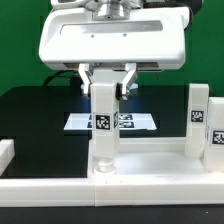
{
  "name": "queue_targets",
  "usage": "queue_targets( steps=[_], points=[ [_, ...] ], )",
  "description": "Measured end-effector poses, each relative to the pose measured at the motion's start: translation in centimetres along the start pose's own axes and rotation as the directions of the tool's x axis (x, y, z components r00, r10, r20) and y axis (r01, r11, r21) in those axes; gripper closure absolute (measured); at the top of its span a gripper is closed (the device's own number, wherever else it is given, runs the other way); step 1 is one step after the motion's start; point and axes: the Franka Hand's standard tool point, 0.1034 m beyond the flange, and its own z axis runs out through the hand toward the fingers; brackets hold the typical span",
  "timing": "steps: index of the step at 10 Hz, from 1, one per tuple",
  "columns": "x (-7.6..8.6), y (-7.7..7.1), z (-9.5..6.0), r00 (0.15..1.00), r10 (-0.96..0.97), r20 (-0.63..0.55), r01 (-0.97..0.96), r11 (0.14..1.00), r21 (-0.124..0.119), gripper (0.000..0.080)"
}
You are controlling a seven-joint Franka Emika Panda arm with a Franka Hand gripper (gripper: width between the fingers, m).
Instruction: Assemble desk
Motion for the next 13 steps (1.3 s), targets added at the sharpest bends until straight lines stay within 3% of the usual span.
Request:
queue_targets(
  steps=[6, 11, 12, 13],
  points=[
    [-1.2, -0.1, 1.4, 1.000, -0.018, -0.013, 0.018, 1.000, -0.015, 0.0511],
    [-1.1, -0.1, 1.4, 1.000, -0.012, -0.020, 0.011, 1.000, -0.017, 0.0511],
    [-1.1, -0.1, 1.4, 1.000, -0.012, -0.020, 0.012, 1.000, -0.018, 0.0416],
    [-1.1, -0.1, 1.4, 1.000, -0.012, -0.019, 0.012, 1.000, -0.018, 0.0416]
  ],
)
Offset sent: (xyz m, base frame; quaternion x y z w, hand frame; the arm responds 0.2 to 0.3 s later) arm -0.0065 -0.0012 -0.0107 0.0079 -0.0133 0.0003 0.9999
